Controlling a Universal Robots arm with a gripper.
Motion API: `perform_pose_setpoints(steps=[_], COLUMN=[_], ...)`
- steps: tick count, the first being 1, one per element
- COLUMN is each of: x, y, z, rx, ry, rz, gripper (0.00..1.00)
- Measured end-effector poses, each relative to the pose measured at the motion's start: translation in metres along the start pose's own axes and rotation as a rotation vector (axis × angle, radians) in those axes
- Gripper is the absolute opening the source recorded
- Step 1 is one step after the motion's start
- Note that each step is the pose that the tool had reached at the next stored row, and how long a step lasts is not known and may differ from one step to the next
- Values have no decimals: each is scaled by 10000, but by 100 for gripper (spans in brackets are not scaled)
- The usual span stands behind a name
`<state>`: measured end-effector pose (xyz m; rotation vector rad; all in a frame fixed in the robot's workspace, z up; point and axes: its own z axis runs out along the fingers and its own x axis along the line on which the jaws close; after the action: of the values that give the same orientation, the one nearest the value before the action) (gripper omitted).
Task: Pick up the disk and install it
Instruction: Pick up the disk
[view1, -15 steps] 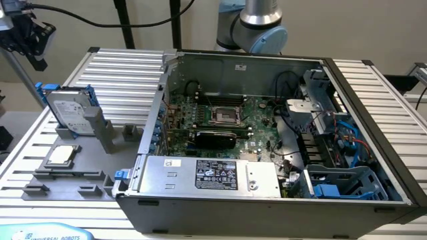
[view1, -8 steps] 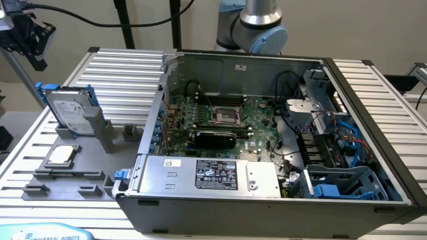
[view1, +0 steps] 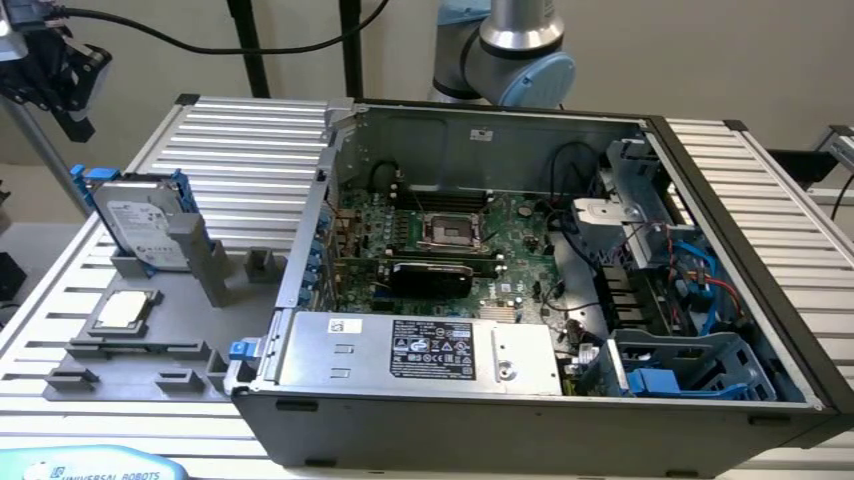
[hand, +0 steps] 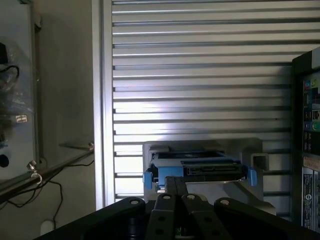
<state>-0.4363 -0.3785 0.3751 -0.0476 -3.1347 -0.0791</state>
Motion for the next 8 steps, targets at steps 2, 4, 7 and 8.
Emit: perform_pose_setpoints(steps=[2,4,7,8], x=[0,0,0,0], y=[0,0,0,0], z=[0,0,0,0], rx=[0,0,0,1], ry=[-1,0,0,2], rz=[0,1,-12,-41], gripper=[11,11,11,11])
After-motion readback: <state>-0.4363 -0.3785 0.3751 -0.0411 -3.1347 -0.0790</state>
